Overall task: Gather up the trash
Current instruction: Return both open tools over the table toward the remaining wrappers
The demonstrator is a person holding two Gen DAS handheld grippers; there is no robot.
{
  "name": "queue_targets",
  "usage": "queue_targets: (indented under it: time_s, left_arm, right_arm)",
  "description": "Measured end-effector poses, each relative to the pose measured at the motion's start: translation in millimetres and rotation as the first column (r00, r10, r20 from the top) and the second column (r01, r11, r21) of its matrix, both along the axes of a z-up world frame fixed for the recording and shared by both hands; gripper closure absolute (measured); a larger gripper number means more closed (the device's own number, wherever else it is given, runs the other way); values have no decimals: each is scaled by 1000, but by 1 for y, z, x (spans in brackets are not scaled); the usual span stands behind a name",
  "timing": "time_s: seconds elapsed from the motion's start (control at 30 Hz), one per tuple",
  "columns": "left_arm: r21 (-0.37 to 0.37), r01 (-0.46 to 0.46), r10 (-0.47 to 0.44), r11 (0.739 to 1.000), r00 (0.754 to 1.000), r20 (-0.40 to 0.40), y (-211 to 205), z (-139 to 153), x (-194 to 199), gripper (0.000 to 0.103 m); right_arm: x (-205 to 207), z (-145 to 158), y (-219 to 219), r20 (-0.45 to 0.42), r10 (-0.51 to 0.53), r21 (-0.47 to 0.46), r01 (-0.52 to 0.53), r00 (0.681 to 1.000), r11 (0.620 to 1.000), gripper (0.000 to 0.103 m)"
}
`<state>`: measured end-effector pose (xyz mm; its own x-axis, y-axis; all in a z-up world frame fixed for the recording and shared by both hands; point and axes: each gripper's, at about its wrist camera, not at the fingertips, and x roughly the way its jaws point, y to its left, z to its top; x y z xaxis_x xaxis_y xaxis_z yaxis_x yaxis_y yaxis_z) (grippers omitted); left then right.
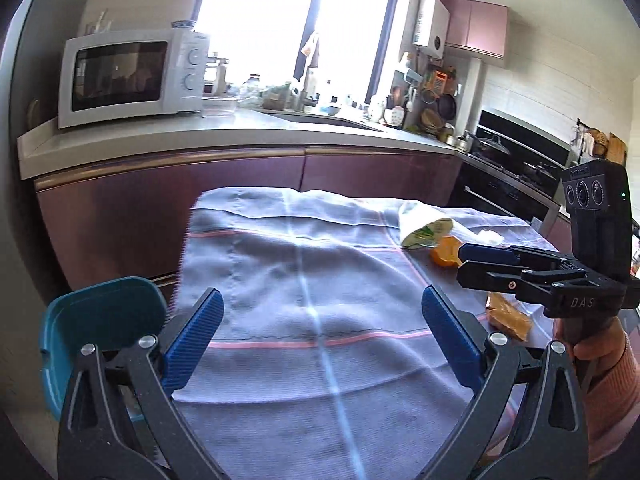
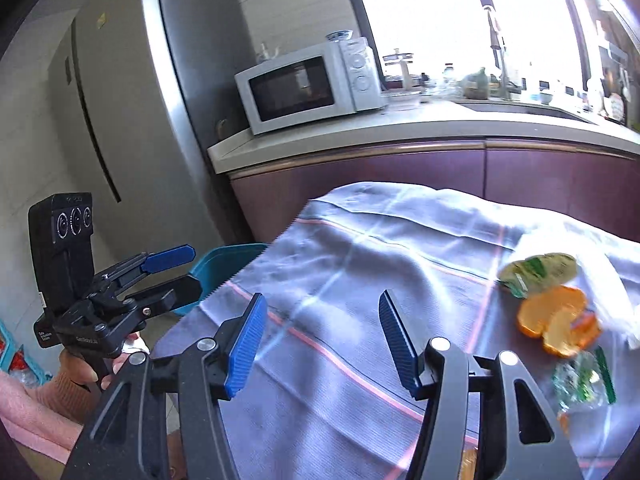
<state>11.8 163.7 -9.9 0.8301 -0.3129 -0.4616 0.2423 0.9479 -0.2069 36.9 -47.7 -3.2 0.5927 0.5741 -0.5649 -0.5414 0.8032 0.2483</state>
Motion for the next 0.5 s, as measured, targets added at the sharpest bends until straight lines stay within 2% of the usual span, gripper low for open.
queue_targets:
  time_s: [0.2,0.37,0.5]
  left_arm:
    - [-32,163,-165,986,985,-42,-67,-9,7,6]
    - [-46,293,-296,955,952,-84,-123,-20,15,6]
    - [-51,358,-362,932,925,-113,-157,-29,24,6]
  right_arm:
    - [-7,-10,-79,-17,-171,11,171,985,985,47]
    - [-12,-20,-128,-36,-281,28,282,959,959,47]
    - [-17,-29,-151,-54,-333,37,335,941,941,47]
